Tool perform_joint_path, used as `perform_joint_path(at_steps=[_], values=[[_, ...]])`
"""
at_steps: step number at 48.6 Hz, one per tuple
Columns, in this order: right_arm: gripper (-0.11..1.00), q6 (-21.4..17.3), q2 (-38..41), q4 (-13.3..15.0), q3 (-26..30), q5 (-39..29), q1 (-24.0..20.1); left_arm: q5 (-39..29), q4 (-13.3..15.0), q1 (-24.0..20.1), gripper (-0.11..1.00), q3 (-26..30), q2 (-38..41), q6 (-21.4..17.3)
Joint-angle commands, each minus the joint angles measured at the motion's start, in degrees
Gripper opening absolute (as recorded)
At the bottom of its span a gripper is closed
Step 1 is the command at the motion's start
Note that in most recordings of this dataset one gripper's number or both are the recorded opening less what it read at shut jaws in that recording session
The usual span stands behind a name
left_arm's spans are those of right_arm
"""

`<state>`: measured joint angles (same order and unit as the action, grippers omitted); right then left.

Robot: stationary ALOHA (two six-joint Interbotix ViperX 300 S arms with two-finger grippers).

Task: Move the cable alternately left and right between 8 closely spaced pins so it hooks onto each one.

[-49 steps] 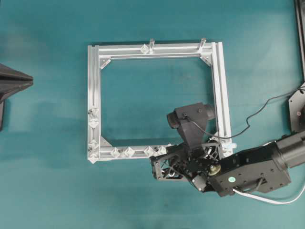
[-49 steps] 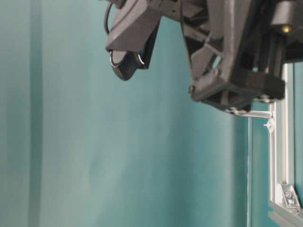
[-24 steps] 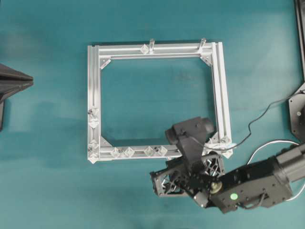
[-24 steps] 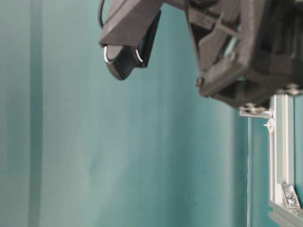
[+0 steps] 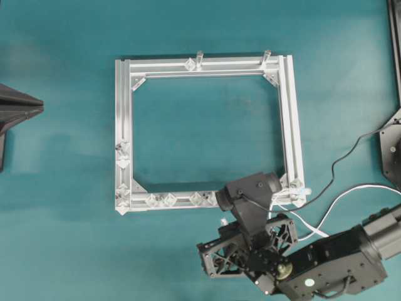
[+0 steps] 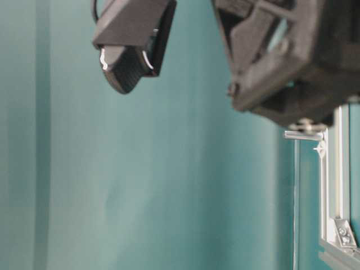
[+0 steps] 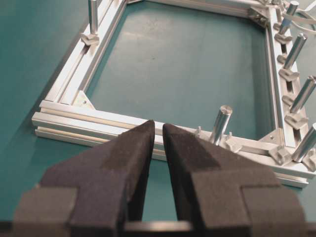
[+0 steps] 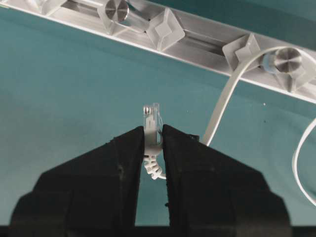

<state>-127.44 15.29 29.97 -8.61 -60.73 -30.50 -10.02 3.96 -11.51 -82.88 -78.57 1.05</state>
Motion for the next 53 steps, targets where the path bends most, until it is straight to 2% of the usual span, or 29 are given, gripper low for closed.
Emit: perform_joint_path(at_steps=[1,13,22,37,53], values=[[0.17,-0.09,-0.88,0.0,1.85,-0.53,-0.44,0.26,-0.09,-0.18,0.21,0.7,0.53,0.35],[0.17,-0.09,0.88,-0.18,4.39,-1.05,-0.44,0.26,-0.09,-0.18,0.21,0.7,0.53,0.35],[0.17,-0.09,3.52,-0.62,8.88,-2.72,-0.18,0.26,-0.09,-0.18,0.21,0.7,0.53,0.35],[0.17,0.0,7.21,-0.62,14.94,-4.57,1.49,0.26,-0.09,-0.09,0.21,0.7,0.53,0.35],[0.17,0.09,9.84,-0.44,18.9,-4.66,3.25,0.26,-0.09,-0.18,0.21,0.7,0.53,0.35]])
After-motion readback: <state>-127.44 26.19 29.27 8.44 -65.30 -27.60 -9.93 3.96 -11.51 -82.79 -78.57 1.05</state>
